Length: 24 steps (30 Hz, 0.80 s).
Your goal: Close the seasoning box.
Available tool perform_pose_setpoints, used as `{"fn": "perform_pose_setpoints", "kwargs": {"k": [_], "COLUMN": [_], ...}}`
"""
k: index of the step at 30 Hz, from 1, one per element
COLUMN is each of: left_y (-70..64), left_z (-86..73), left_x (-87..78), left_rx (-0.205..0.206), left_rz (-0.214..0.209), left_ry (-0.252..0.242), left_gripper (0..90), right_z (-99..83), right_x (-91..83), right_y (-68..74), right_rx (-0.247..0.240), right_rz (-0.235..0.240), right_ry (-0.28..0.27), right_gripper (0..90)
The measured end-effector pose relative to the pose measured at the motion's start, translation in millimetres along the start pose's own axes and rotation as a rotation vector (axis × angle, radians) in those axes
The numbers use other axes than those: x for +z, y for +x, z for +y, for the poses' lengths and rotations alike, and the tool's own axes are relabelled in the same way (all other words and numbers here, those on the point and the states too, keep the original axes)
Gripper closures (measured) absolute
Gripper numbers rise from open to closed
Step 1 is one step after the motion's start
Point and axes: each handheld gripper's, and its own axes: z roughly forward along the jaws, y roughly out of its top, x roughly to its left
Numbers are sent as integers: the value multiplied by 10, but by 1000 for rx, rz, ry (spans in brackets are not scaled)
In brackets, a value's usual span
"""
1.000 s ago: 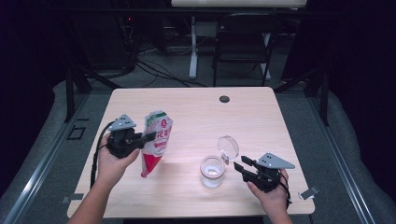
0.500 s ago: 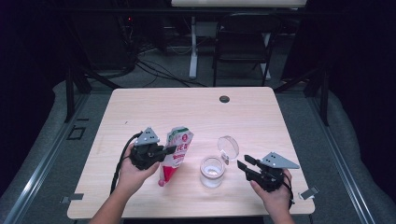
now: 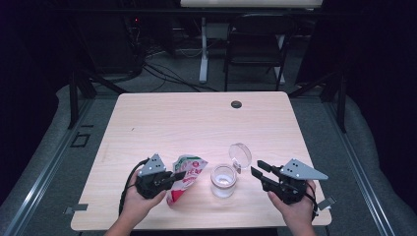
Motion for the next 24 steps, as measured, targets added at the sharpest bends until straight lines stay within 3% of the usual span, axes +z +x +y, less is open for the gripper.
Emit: {"fn": "perform_pose_setpoints", "kwargs": {"k": [4, 6, 7, 9, 14, 24], "left_y": [-47, -84, -84, -99, -82, -39], "left_z": [-43, -57, -57, -63, -77, -91], "left_x": [63, 88, 88, 96, 85, 84], "left_rx": [1, 10, 10, 21, 3, -25], "left_rz": [-18, -24, -24, -25, -31, -45], "left_ry": [3, -1, -1, 2, -11, -24], "left_gripper": [897, 897, 897, 897, 897, 896], "right_z": [165, 242, 242, 275, 337, 329], "right_x": [-6, 96, 96, 223, 549, 923], "right_y": [133, 244, 244, 310, 457, 522], "right_rx": [-51, -104, -104, -125, -179, -185], "right_rz": [63, 119, 119, 162, 232, 275], "right_ry": [-11, 14, 14, 43, 105, 161], "right_gripper": [664, 664, 664, 665, 689, 710]}}
